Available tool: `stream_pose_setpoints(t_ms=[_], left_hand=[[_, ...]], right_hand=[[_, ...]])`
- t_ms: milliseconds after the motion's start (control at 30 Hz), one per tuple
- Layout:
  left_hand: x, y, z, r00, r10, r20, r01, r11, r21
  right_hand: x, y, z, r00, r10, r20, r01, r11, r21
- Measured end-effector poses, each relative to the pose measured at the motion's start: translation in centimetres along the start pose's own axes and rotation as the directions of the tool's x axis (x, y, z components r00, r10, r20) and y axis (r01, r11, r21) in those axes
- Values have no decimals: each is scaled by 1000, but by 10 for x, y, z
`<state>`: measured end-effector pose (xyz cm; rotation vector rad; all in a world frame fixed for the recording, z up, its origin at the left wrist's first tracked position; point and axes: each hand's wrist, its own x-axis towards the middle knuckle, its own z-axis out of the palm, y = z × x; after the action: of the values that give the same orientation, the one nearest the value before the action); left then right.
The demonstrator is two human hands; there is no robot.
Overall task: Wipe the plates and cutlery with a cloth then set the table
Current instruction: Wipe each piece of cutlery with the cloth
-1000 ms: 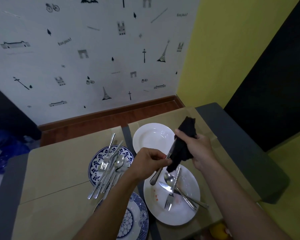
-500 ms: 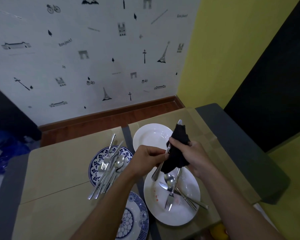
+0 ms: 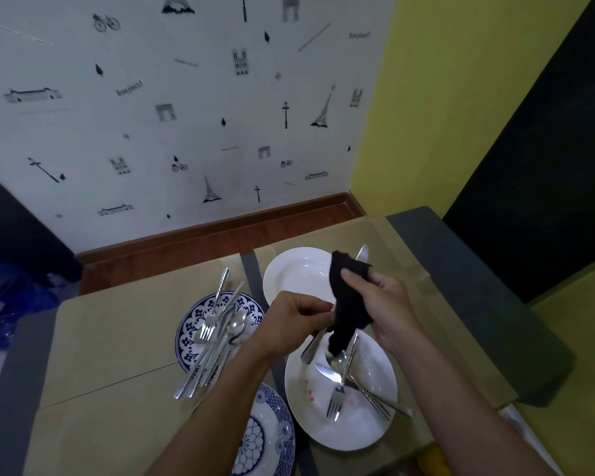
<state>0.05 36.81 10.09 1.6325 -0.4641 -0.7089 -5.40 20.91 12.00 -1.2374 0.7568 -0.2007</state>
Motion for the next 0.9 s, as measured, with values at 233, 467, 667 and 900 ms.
stream_pose_setpoints(t_ms=[233,467,667,900], left_hand=[[4,-1,2,993,-10,-120,5,999,-45],[4,2,0,997,-19,-78,19,1000,-1],[3,11,-9,985,-139,-104,127,984,-122],[17,34,-25,970,-84,-227,58,991,-120]], right_hand=[[-7,-2,3,985,15,170,4,993,-115],[-1,-1,5,995,-80,-52,76,994,-76],[-5,-2,2,996,9,92,3,991,-134],[-19,-5,6,940,80,332,14,963,-270]])
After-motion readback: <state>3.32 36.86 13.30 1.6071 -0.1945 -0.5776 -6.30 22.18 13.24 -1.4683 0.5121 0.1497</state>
